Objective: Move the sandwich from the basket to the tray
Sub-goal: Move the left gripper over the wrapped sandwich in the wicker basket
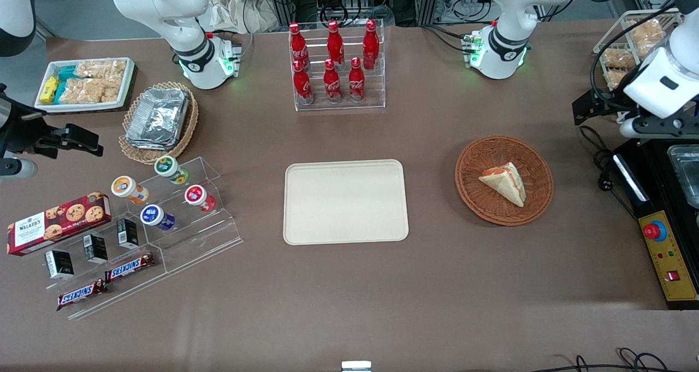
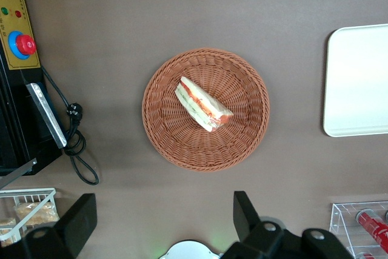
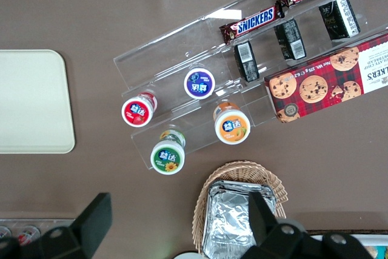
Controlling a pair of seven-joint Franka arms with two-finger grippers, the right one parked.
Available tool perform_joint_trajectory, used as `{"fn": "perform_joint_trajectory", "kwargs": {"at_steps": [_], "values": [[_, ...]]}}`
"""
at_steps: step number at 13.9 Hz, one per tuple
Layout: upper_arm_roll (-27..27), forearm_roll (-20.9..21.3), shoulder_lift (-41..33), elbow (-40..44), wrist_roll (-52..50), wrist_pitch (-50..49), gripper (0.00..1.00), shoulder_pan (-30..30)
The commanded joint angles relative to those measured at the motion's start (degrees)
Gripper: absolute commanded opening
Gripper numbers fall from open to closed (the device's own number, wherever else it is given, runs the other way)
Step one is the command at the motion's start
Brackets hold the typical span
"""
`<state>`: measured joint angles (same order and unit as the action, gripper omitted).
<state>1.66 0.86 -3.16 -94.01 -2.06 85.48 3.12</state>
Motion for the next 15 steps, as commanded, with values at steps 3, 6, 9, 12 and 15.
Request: {"fn": "perform_joint_trajectory", "kwargs": {"at_steps": [3, 6, 9, 12, 15], "values": [[0.7, 0.5, 3.2, 4.1, -2.1, -2.0, 1.0, -0.9], [0.8, 0.2, 3.9, 0.0, -16.9, 0.6, 1.0, -0.7], [1.2, 0.5, 1.6, -9.7, -32.5, 9.2, 1.0, -0.4], [1.1, -0.2, -3.6, -25.6, -45.0, 23.4, 1.0, -0.9], [1.2, -0.3, -2.4, -34.7, -52.7, 36.2, 1.0, -0.8]]}}
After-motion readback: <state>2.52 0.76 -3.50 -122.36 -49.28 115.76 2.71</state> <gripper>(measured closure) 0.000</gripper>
